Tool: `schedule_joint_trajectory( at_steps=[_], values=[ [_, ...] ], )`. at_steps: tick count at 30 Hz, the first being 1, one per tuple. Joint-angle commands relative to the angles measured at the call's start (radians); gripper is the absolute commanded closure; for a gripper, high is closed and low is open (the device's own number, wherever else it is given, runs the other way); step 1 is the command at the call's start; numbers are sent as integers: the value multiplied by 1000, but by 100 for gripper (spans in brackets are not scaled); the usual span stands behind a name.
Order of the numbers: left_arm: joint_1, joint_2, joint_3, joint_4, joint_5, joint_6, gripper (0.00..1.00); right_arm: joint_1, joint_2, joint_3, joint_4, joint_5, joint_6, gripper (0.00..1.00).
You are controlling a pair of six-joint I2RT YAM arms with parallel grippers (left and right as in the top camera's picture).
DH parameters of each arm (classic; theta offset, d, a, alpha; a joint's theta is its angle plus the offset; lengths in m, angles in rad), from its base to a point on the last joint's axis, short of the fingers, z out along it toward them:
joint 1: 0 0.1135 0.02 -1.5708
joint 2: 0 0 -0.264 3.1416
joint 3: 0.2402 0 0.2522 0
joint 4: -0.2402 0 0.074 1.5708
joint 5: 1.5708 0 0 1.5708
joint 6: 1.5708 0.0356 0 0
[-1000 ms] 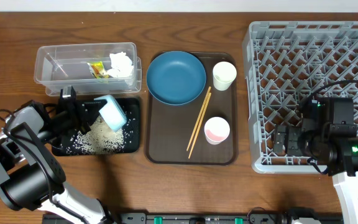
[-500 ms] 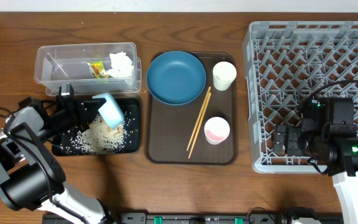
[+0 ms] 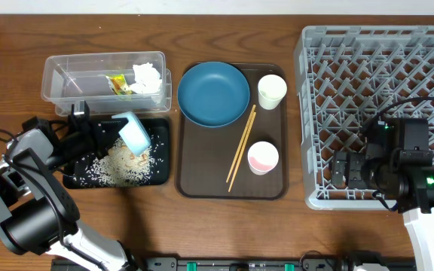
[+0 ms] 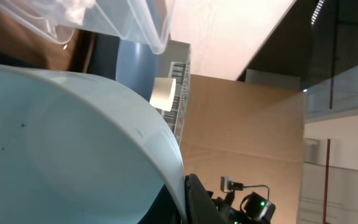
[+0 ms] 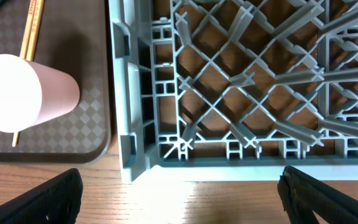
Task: Sort waste into correct bins and load items into the dishwasher rack
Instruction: 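Tip the bowl over the black tray to dump the rice, then set the emptied bowl back on the brown tray with the left gripper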
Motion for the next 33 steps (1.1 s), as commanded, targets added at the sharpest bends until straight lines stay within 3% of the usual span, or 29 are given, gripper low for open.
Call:
schedule_joint_trajectory(
  at_steps=[1,4,8,13,19,33],
  values=[
    [5,-22,4,9,15,16,94,-10,-2,19,-1,-4,-13,1],
    [-1,-36,5,-32,56,19,94,-10,-2,19,-1,-4,-13,1],
    [-11,-112,5,-99,56,121,94,-10,-2,19,0,-3,-13,1],
    [-34,-250,5,-87,29,122,94,-10,-2,19,0,-4,-13,1],
    [-188,-402,5,-97,-314,89,94,-10,-2,19,4,-3,-13,1],
    [-901,-415,5,36,-1088,-113,94,-10,-2,19,2,-3,-13,1]
  ],
)
